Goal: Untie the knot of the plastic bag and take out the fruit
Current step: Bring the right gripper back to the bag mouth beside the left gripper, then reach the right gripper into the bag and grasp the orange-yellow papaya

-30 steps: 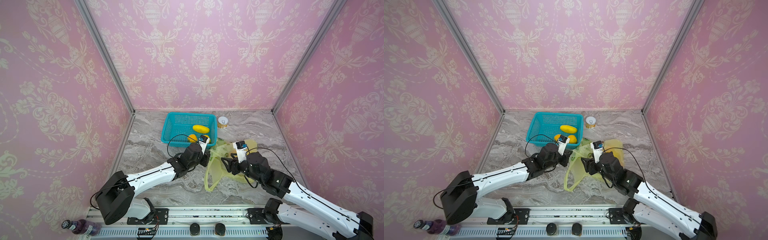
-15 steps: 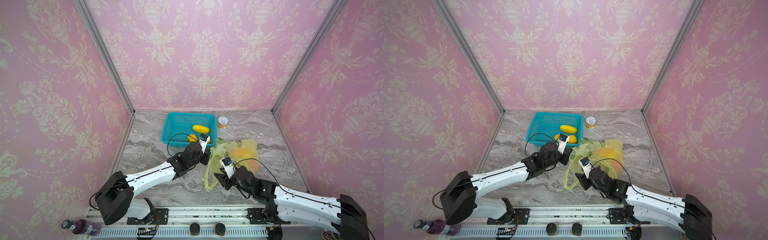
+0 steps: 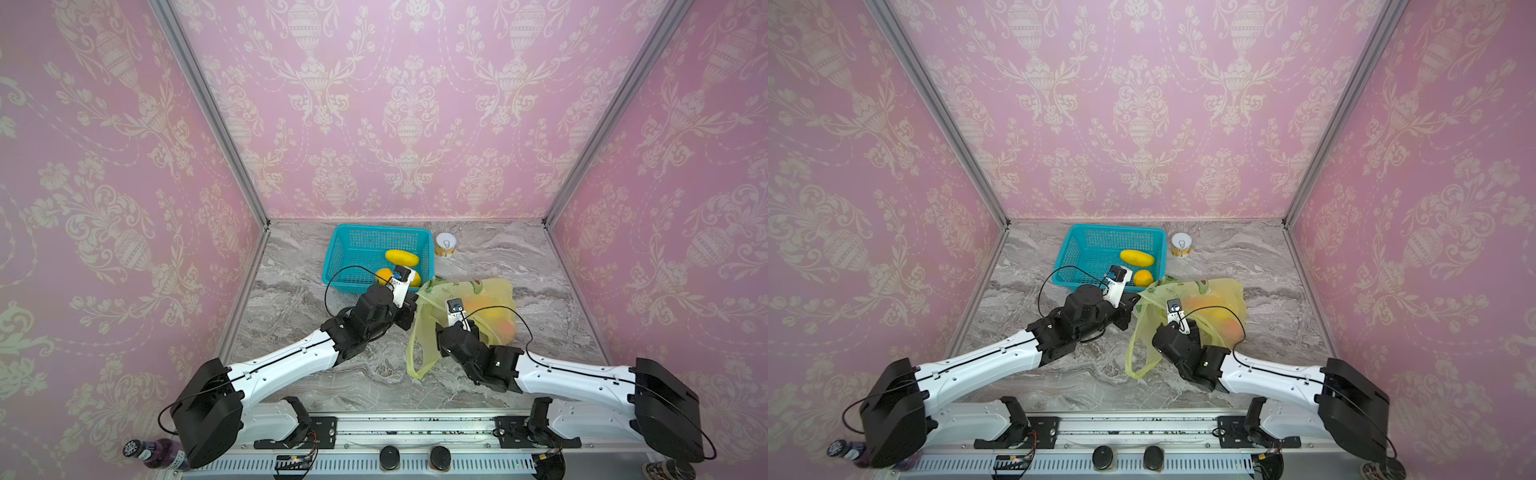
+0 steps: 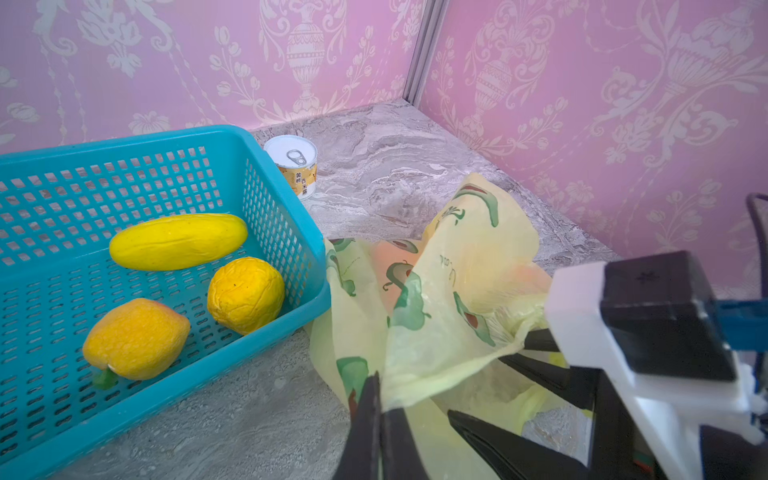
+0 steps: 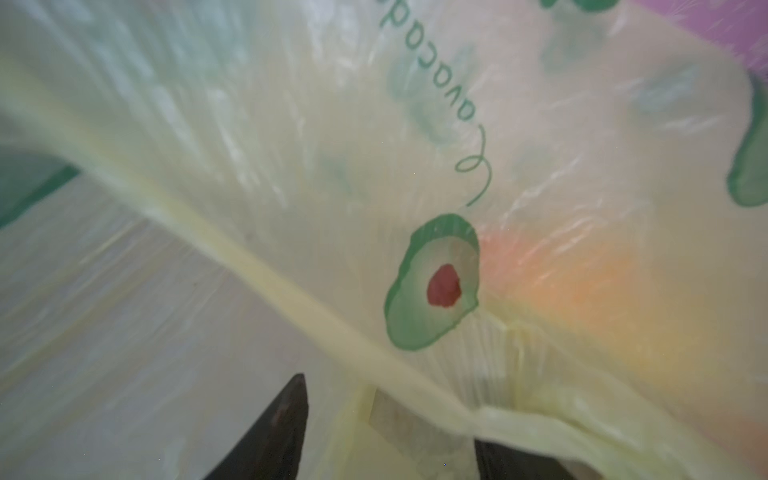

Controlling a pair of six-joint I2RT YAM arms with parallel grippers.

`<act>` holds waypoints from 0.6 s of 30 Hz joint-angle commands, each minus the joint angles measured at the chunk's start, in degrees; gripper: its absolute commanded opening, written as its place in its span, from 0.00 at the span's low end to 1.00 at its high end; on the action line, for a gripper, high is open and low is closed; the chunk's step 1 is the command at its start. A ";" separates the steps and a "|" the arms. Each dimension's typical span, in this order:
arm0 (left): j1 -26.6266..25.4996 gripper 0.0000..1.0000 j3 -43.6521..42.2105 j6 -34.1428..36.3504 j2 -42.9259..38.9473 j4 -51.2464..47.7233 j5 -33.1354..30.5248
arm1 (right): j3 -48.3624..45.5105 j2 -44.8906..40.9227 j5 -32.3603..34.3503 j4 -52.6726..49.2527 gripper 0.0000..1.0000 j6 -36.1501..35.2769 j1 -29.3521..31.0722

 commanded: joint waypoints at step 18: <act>0.31 0.00 -0.88 1.37 0.69 0.92 0.24 | 20.49 31.61 14.72 -29.61 0.81 26.24 -9.32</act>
